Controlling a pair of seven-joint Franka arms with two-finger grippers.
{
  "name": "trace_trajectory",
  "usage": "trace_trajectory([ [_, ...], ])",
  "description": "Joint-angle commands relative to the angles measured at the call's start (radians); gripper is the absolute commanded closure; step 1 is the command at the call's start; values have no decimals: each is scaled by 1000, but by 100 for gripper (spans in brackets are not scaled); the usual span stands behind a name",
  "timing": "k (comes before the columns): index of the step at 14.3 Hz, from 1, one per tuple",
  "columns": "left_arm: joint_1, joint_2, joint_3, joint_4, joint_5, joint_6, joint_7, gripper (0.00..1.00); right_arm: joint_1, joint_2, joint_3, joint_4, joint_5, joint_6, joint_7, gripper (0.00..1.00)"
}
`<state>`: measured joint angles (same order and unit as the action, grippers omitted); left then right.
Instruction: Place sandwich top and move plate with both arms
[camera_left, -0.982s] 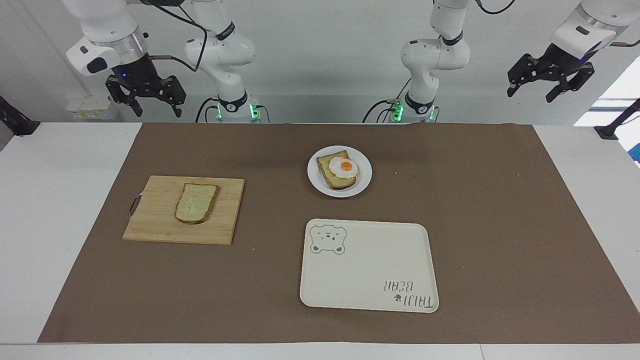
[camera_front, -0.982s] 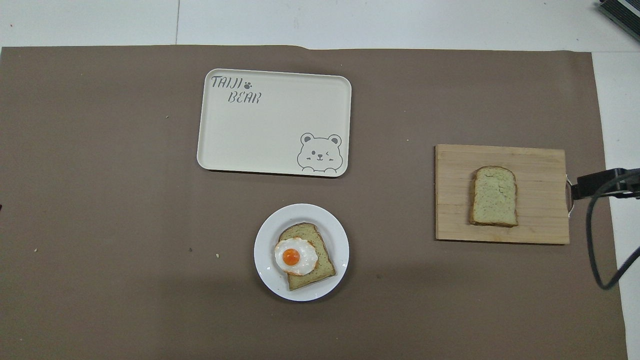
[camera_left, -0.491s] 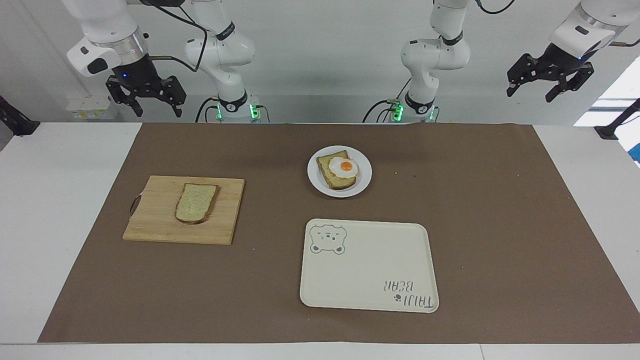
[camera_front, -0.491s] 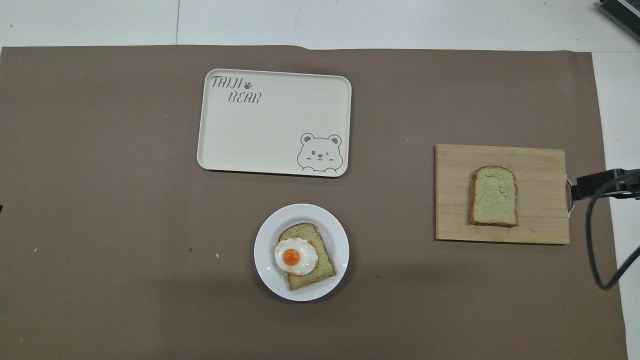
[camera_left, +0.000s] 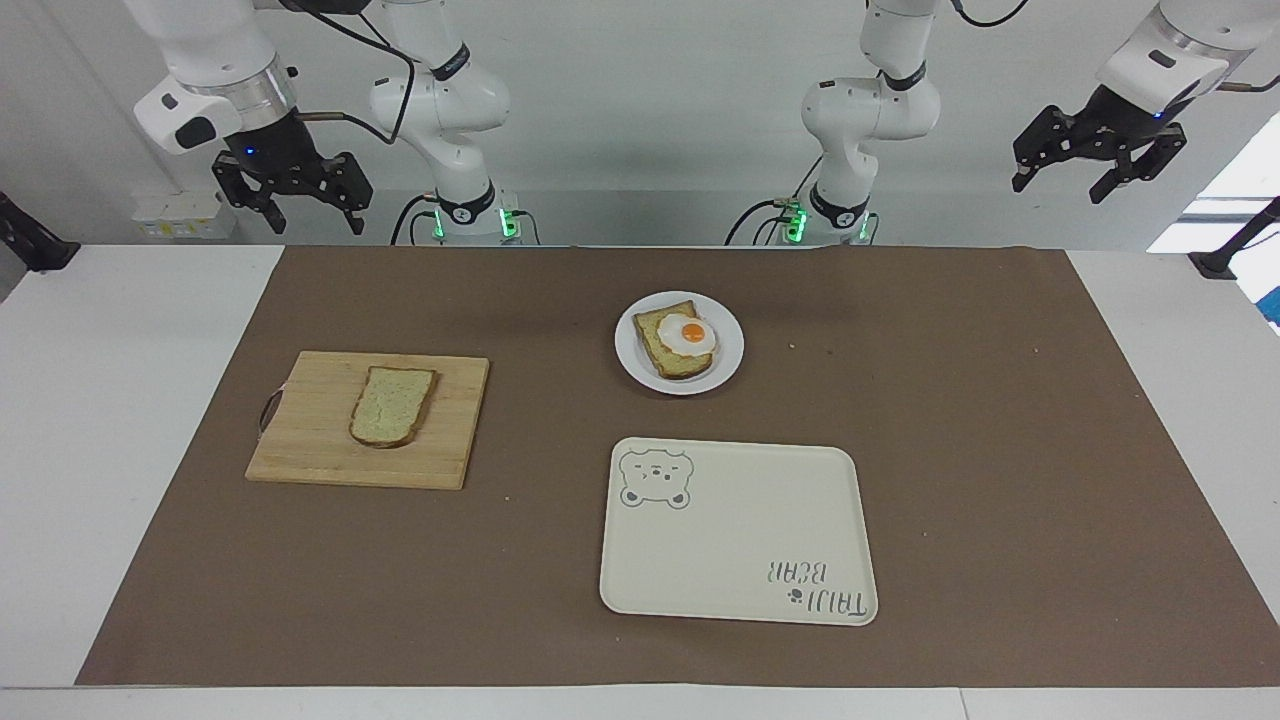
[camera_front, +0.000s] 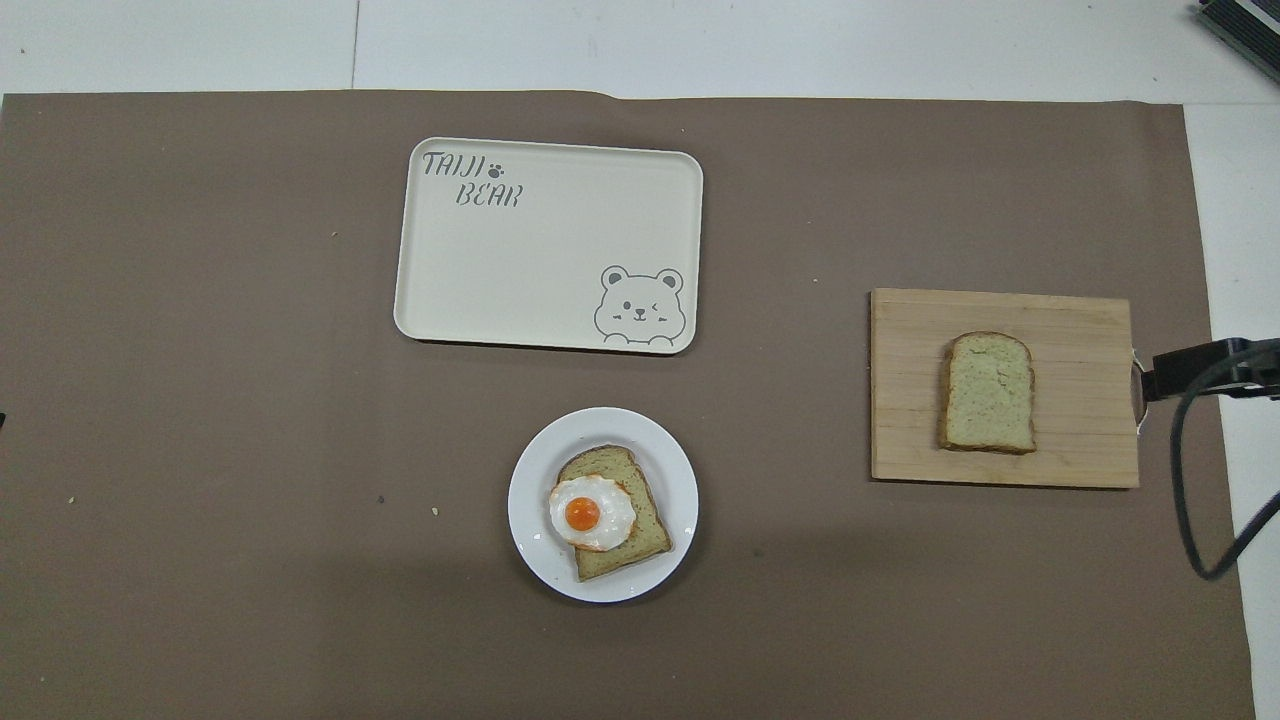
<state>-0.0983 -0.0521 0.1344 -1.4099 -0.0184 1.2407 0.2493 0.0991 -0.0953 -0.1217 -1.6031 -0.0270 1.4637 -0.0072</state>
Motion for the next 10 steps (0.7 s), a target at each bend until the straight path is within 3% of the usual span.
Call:
trace_trajectory([
  [1,-4,-29,2,-34,-8,2,5,0,-9,-23,1,-28,-2,7,-28,0],
  [10,-6,-31,1,-38,-9,-1,5,0,-7,-6,4,-6,9,21,-25,0],
])
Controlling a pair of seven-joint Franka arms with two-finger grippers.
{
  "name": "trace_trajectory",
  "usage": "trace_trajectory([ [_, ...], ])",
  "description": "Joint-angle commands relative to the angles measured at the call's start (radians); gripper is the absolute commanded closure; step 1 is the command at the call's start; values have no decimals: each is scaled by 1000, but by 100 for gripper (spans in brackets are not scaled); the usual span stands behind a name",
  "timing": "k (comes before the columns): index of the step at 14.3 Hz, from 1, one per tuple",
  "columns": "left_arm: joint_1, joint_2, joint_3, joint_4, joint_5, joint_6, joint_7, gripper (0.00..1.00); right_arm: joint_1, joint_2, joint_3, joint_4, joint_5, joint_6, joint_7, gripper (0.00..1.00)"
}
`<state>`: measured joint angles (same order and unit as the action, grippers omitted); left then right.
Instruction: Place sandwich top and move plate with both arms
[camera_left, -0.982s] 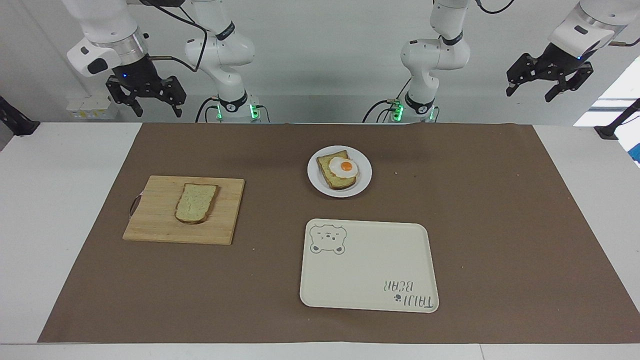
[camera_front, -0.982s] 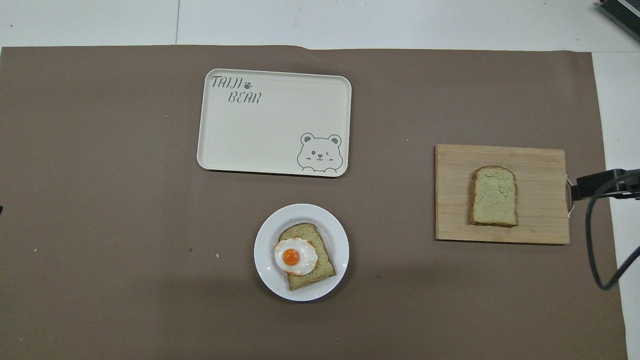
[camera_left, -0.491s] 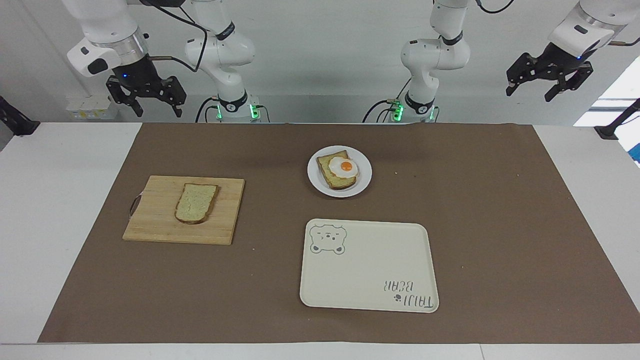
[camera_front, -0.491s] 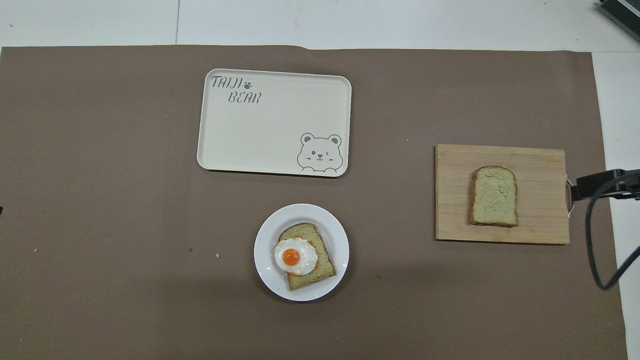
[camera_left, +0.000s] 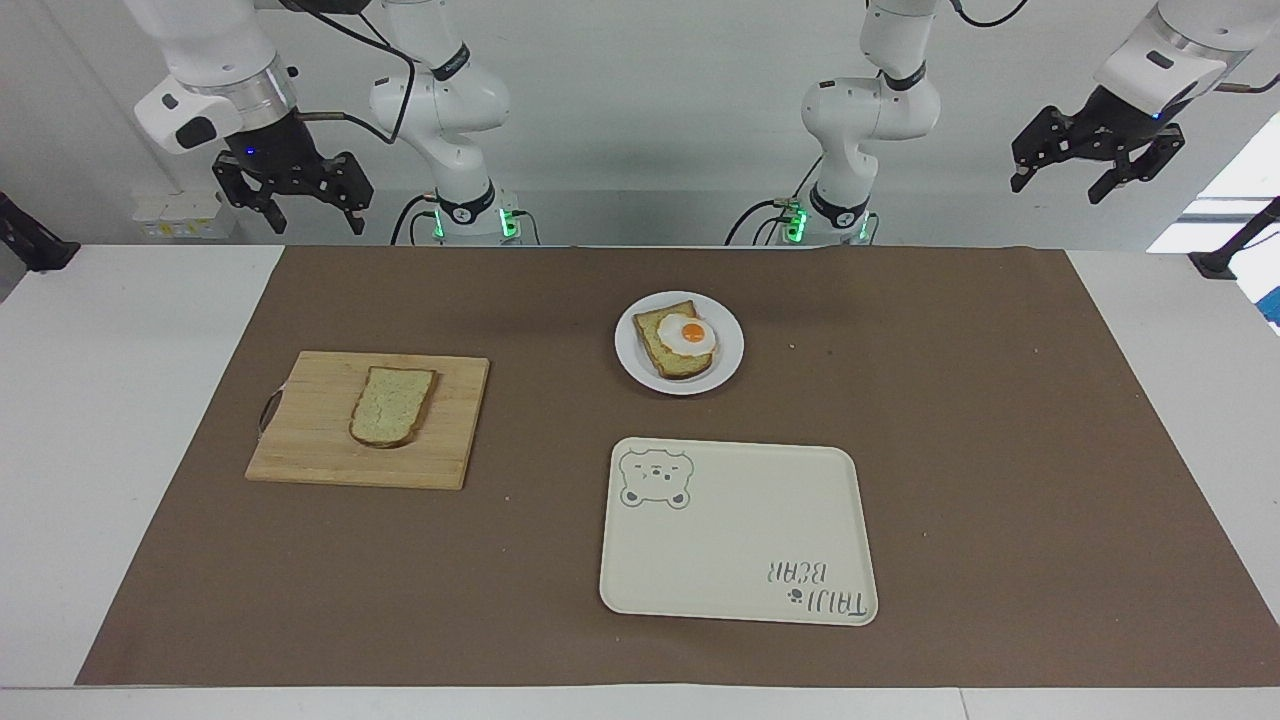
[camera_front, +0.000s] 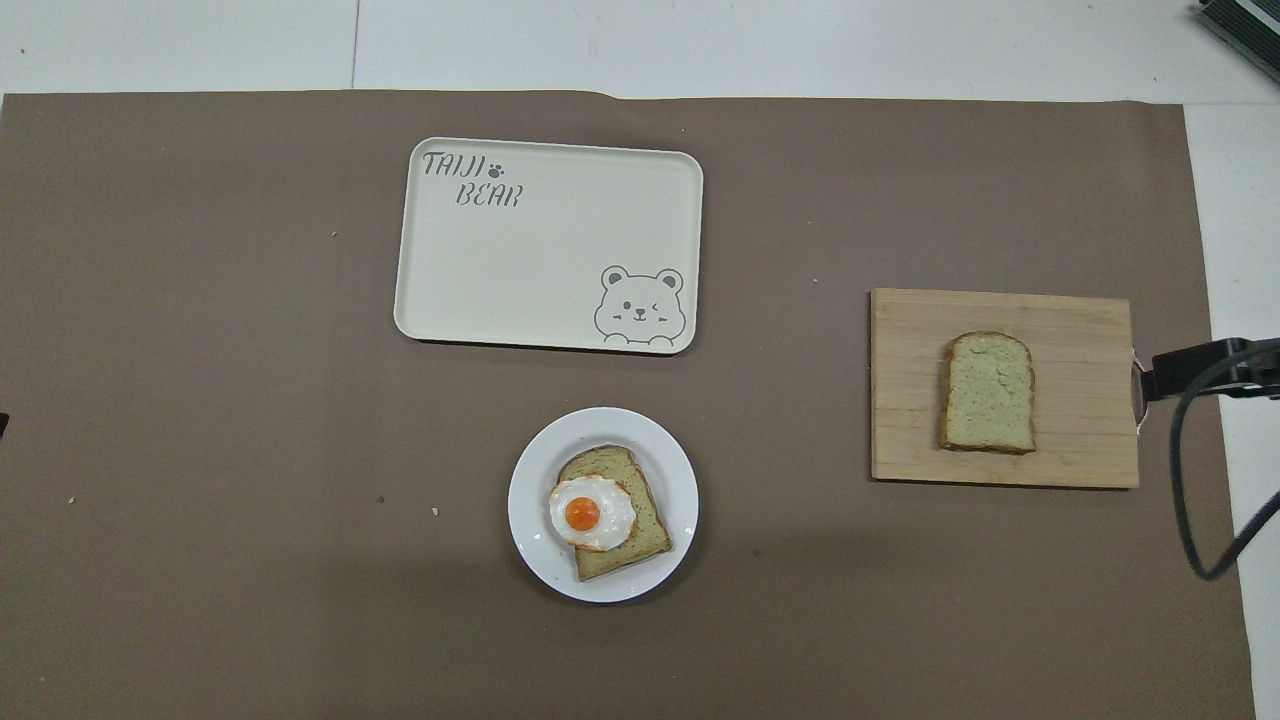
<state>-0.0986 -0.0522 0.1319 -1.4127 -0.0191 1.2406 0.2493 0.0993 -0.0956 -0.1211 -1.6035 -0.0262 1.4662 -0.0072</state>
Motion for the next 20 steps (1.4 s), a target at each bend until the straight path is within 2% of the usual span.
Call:
trace_trajectory([
  [1,-6,-34,3,-37,-9,-1,5,0,-4,-9,5,-9,8,26,-23,0],
  [20,-15,-49,3,-68,-12,-1,1,0,-7,-21,5,-29,11,29,-30,0],
])
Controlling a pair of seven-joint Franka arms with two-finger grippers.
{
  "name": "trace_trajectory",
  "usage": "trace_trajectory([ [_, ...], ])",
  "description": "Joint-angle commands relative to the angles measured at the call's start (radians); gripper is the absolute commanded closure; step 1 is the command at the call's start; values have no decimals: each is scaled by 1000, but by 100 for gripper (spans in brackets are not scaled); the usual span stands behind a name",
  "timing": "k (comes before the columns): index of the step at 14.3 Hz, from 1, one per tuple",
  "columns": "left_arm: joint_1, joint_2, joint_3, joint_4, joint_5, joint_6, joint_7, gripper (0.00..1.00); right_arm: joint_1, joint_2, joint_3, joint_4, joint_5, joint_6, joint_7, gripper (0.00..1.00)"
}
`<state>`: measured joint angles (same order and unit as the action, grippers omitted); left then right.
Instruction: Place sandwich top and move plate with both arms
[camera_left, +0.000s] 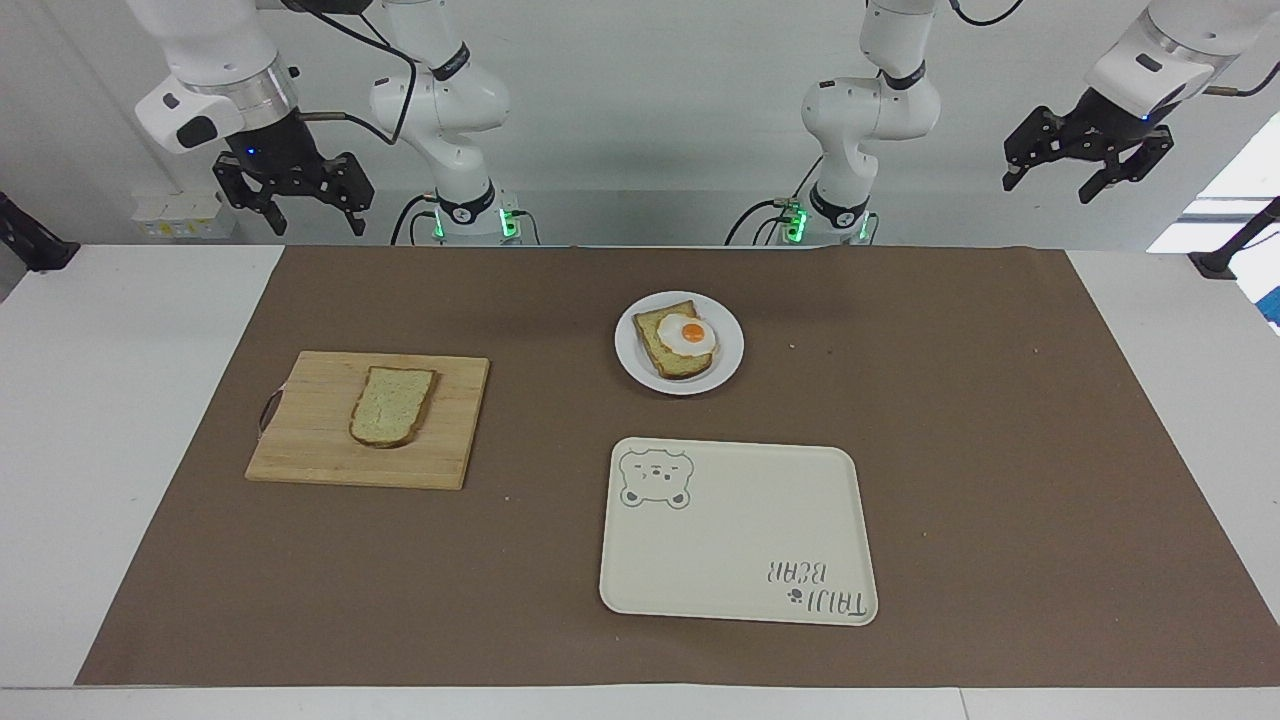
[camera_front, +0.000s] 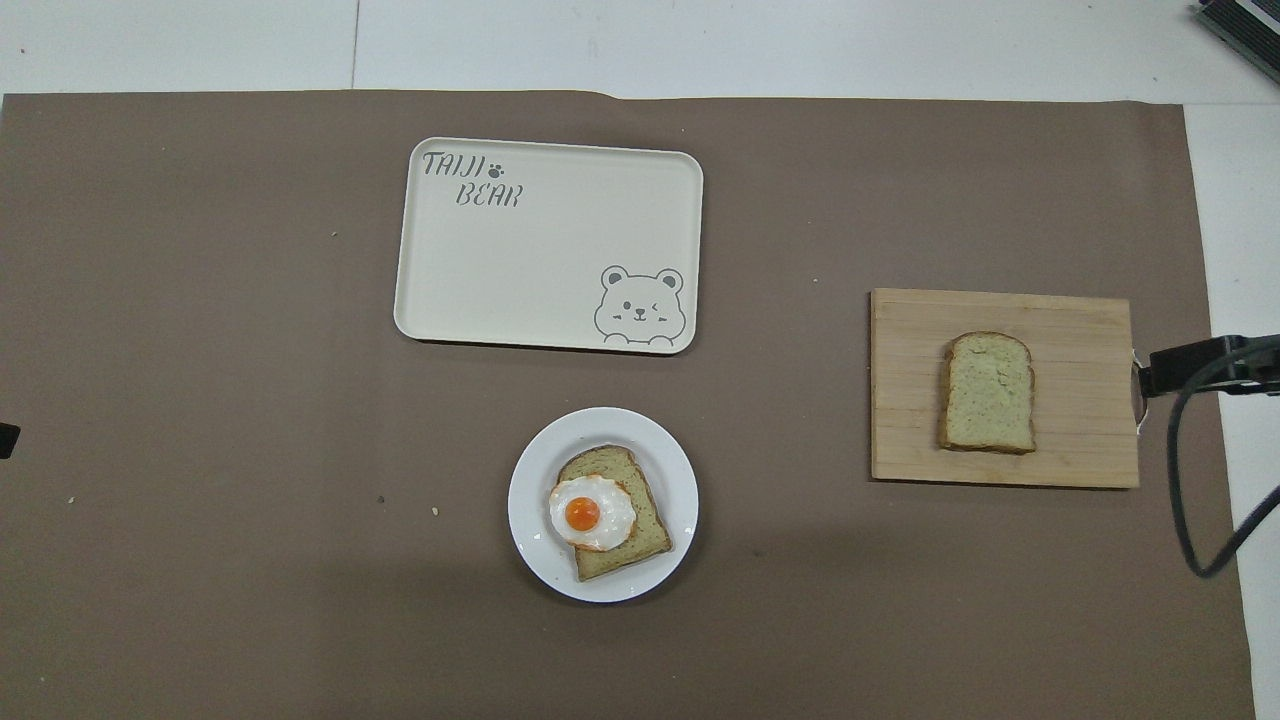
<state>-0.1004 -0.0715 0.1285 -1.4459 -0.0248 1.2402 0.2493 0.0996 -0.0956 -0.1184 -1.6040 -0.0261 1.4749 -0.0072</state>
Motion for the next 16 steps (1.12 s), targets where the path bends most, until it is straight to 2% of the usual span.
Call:
trace_trajectory([
  [1,-13,-39,7,-45,-6,1,1,0,-8,-19,2,-28,11,21,-28,0],
  [5,-21,-44,7,-51,-6,4,1,0,-8,-21,-1,-42,14,65,-25,0],
  [8,-22,-44,7,-51,-6,5,1,0,-3,-19,-1,-77,15,142,-27,0],
  [13,-22,-44,7,-51,-6,5,1,0,-3,1,-1,-154,18,248,-28,0],
  [16,-22,-44,7,-51,-6,5,1,0,-9,33,-1,-227,18,350,-28,0],
])
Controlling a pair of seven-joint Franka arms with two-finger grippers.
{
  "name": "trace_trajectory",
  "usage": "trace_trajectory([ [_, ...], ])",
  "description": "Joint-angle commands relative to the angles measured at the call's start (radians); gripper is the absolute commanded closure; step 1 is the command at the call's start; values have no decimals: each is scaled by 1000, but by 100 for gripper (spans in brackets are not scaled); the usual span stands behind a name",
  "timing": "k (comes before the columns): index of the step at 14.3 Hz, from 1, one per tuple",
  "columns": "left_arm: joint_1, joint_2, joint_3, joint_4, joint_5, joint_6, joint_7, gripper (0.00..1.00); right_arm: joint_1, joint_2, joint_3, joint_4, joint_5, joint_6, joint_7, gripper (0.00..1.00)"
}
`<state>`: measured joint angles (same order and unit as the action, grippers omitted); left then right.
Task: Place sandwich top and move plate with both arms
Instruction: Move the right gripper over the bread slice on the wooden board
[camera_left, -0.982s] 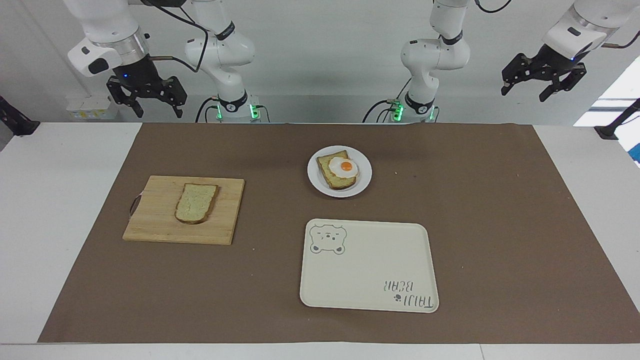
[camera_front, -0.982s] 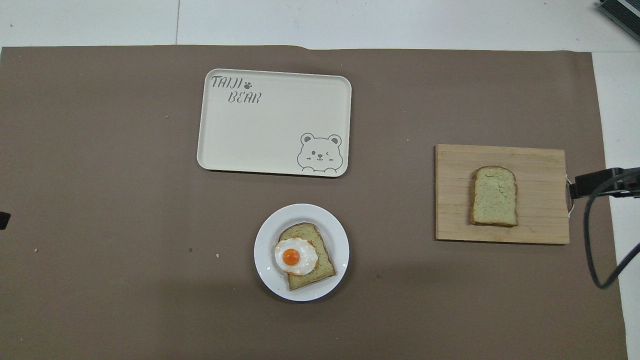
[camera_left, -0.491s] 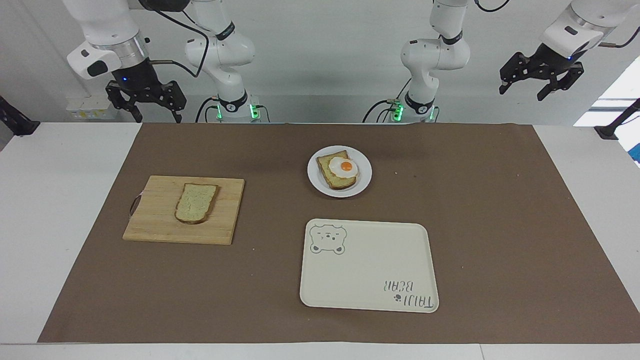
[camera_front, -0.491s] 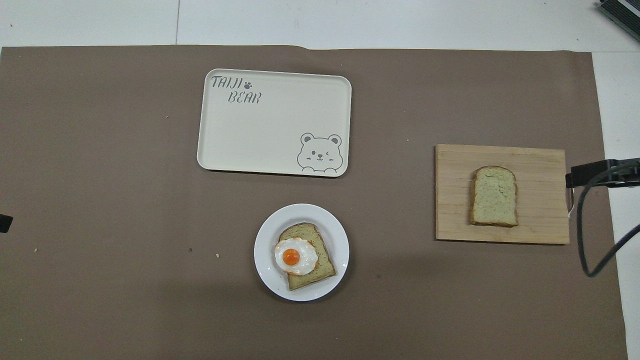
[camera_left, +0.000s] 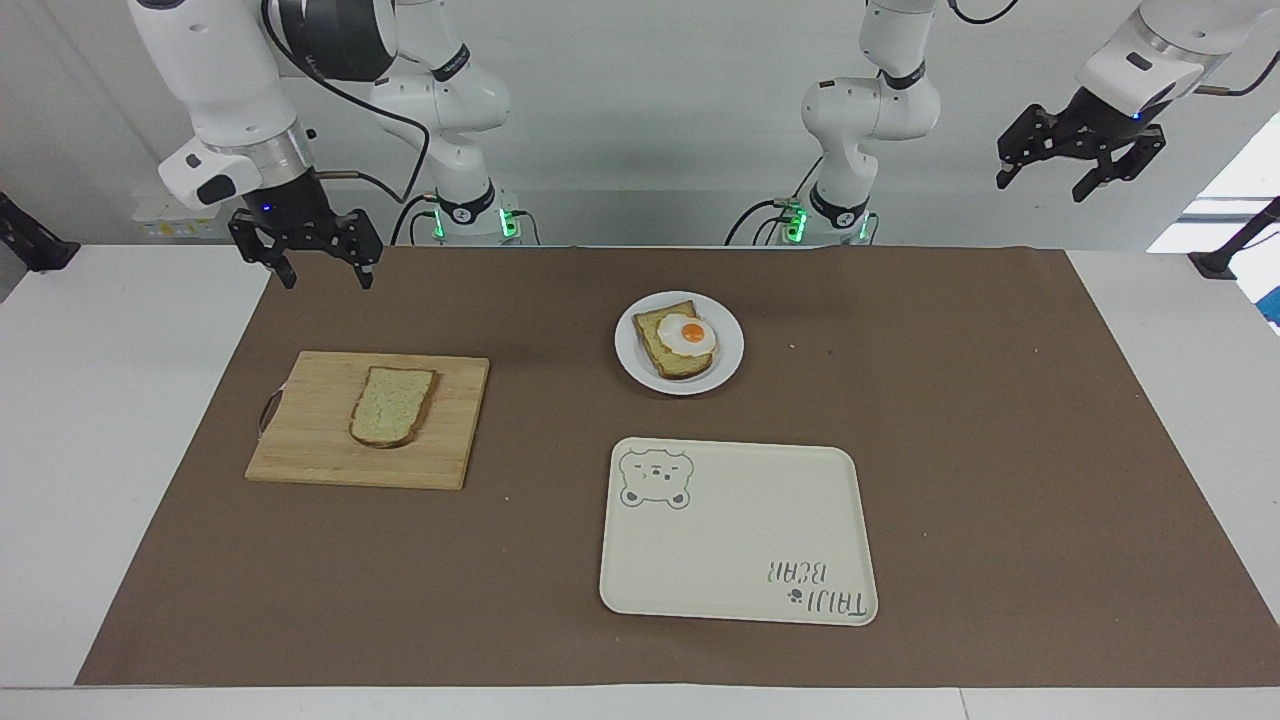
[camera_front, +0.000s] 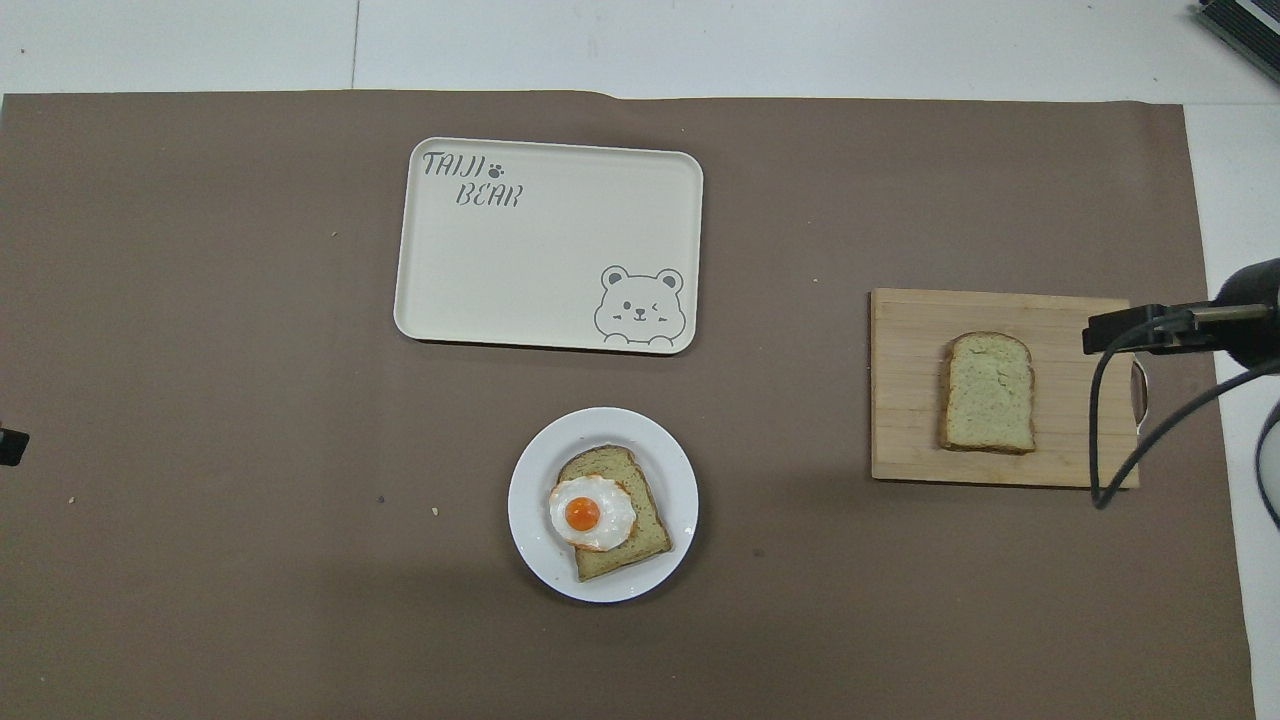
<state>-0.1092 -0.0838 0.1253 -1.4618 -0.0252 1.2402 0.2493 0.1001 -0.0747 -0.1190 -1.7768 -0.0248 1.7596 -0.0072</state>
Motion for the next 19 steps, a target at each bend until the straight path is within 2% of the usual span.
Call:
trace_trajectory([
  [1,-15,-31,10,-35,-5,7,1,0,-11,35,-1,-61,17,90,-28,0],
  [6,-15,-31,10,-35,-5,8,1,0,-55,131,-1,-85,19,173,-39,0],
  [9,-15,-31,10,-35,-5,8,1,0,-88,151,-1,-153,19,271,-86,0],
  [12,-15,-31,10,-35,-5,8,1,0,-118,154,-1,-199,22,307,-109,0],
  [15,-15,-31,10,-35,-5,10,1,0,-177,179,-1,-251,205,349,-238,0],
  [19,-15,-31,10,-35,-5,10,1,0,-204,194,-1,-300,236,383,-308,0],
])
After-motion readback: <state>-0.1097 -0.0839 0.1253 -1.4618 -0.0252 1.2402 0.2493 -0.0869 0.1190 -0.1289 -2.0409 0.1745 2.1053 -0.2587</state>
